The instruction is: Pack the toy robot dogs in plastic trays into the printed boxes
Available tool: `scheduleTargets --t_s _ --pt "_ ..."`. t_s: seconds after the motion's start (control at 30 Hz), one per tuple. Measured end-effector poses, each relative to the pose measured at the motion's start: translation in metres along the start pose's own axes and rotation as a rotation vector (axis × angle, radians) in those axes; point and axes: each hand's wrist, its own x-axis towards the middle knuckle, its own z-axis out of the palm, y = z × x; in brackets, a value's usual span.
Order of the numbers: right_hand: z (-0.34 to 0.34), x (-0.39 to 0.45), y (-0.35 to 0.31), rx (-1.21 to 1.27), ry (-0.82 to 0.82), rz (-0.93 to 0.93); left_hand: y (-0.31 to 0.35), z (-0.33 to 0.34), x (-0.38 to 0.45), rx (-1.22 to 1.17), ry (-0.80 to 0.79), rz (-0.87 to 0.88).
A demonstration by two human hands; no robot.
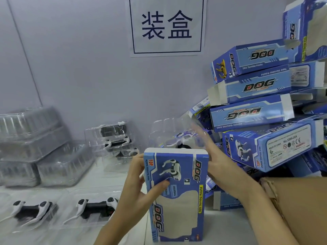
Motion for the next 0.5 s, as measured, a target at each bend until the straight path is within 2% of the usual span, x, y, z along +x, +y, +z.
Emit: scheduleTargets --t_s 0.13,0.27,0.33,0.5 --pt "0.016 -0.018 0.022 0.190 0.172 -0.194 0.000 0.004 -0.001 0.004 -0.010 0.009" --pt "0.038 -0.031 0.042 0.318 0.258 -0.270 0.000 0.003 -0.001 0.004 -0.013 -0.013" --pt "0.042 -0.031 0.044 0.307 0.272 -0.285 -0.001 0.002 -0.002 -0.006 -0.024 -0.016" --pt "0.053 -0.033 0.055 0.082 0.349 -0.251 -0.003 0.004 -0.003 -0.073 0.017 -0.002"
